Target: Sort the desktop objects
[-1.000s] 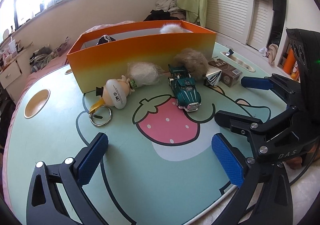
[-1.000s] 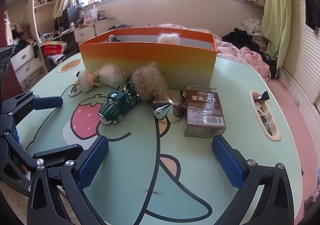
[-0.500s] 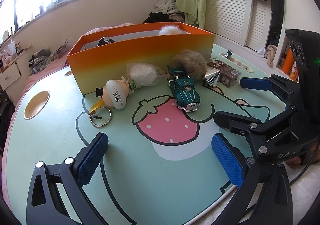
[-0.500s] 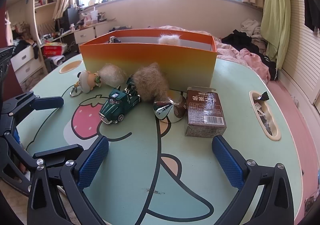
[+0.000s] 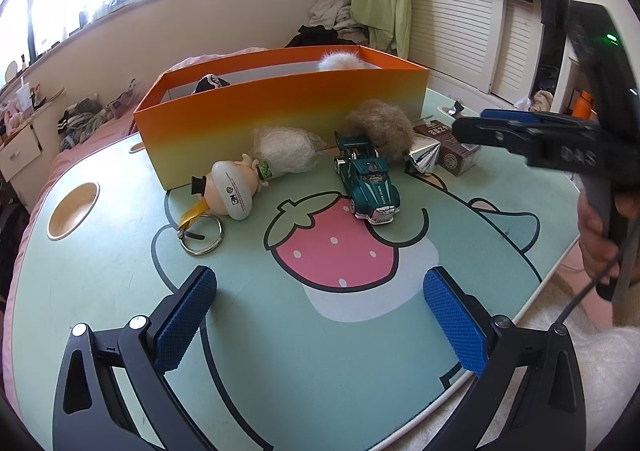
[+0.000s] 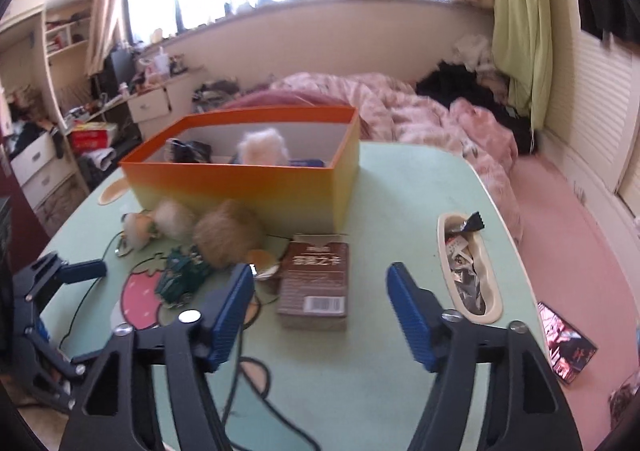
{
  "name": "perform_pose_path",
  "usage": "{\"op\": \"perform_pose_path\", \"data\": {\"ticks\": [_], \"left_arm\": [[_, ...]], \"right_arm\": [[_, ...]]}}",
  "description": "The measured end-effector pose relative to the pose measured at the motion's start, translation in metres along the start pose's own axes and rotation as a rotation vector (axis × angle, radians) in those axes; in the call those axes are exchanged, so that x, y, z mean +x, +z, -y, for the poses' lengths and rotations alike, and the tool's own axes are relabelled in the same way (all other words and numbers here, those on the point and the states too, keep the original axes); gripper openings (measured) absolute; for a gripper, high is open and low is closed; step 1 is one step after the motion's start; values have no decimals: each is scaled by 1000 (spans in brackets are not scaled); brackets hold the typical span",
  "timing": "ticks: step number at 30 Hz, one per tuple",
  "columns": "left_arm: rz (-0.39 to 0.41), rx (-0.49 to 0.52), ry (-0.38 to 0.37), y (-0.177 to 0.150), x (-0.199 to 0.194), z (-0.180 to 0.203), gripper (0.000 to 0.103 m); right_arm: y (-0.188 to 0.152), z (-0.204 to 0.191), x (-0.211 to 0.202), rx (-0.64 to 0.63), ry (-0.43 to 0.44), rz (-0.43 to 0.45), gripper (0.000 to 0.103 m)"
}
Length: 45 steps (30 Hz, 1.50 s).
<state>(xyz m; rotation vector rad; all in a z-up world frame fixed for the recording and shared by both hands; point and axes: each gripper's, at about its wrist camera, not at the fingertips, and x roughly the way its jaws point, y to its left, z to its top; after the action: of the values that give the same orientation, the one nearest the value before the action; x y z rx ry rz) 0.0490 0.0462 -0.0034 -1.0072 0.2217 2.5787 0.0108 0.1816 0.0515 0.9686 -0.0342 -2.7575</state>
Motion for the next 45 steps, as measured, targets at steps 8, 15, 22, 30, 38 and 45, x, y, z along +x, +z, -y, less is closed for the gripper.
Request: {"op": "perform_pose_path", "data": {"ticks": [8, 15, 22, 30, 38, 45], "left_arm": [[-2, 4, -1, 1, 0, 2, 103], [70, -92, -18, 13, -32, -20, 103], [81, 34, 109, 48, -31, -24, 95], [-141, 51, 30, 70, 41, -45, 46], [-50, 4, -5, 50, -1, -55, 36], [70, -75, -57, 68, -31, -74, 36]], "right_arm": [[12, 3, 40, -1, -19, -187, 64], [6, -5, 35, -51, -30, -168, 40], [8, 6, 20, 3, -7, -75, 40], [9, 7, 17, 22, 11, -60, 40], [13, 7, 7, 49, 49, -10, 40], [40, -6, -4, 62, 90, 72, 40]]}}
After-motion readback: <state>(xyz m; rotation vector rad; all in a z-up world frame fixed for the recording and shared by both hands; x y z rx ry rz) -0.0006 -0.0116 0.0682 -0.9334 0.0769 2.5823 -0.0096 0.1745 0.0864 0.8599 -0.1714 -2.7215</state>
